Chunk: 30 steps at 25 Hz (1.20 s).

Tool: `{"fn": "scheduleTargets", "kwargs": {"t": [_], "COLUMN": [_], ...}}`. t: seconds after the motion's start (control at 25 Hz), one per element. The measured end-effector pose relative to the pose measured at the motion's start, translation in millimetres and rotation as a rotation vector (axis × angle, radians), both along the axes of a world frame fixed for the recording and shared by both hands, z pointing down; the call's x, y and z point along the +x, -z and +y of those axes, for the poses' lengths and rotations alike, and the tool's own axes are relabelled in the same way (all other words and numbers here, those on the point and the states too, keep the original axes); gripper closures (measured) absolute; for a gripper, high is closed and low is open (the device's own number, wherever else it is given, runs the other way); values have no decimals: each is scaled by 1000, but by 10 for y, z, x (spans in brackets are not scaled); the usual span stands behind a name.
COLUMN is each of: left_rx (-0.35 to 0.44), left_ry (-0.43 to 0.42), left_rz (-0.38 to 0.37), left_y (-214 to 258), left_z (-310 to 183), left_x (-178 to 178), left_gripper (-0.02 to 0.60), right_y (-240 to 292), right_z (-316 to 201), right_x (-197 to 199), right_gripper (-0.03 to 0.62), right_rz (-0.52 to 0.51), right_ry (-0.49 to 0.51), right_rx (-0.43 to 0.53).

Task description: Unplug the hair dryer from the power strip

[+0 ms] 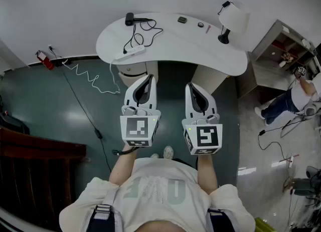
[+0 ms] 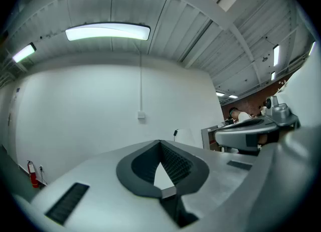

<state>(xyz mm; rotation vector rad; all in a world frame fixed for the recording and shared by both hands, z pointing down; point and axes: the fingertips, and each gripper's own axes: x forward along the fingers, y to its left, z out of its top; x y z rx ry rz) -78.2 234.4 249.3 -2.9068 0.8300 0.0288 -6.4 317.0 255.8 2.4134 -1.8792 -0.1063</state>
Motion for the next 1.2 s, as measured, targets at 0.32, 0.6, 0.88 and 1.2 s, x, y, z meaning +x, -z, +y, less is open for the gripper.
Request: {"fn": "scheduleTargets", "kwargs": {"t": [0.32,0.6,0.88,1.2], "left_rx": [13,-17,-66,-54], "left_ry": [-23,-32,-1,15], "left_rz": [14,30,25,39], "left_y": [24,-19,-189,-324], "left_z": [33,-5,-81,-174], "left_x": [7,64,171,311], "left_gripper": [575,575,575,575], "right_y": [22,8,-129,-320], "right_z": [-29,-76,-62,-143], "right_x": [-15,-9,172,369], "right_gripper": [591,591,591,591], "right_rz": [0,-45,-53,-102], "right_ry": [6,49,60,82], "right_rx": [14,47,17,19]}}
